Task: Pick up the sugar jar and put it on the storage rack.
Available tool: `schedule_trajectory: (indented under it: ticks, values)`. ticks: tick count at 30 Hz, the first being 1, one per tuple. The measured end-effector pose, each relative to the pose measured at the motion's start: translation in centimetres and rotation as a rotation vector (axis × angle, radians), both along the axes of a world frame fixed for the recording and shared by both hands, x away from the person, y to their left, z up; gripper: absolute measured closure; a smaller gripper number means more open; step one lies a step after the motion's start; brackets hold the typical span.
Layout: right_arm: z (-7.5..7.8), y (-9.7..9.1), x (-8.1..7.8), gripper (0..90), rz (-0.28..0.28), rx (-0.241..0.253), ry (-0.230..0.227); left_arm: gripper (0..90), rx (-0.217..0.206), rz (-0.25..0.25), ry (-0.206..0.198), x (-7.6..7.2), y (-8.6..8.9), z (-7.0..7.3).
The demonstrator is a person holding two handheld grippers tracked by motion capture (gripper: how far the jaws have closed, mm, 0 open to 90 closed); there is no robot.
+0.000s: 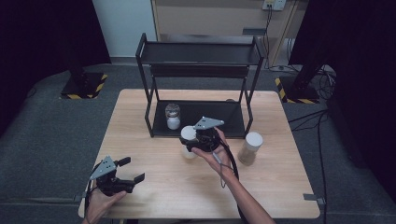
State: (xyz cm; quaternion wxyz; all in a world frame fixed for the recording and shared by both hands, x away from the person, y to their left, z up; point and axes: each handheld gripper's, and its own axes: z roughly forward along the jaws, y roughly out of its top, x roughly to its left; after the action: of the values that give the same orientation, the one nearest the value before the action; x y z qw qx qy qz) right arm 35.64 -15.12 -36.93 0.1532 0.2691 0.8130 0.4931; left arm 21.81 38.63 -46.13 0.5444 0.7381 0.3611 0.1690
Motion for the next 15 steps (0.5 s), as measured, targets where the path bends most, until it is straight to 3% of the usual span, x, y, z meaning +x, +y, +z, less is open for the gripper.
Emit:
schedule_trajectory:
  ticks: [15]
  values:
    - [3.1,-0.1,2.4,33.7,-0.08,-0.012,-0.018,4.2,0.0,-0.001,0.007,0.1,0.0,0.0]
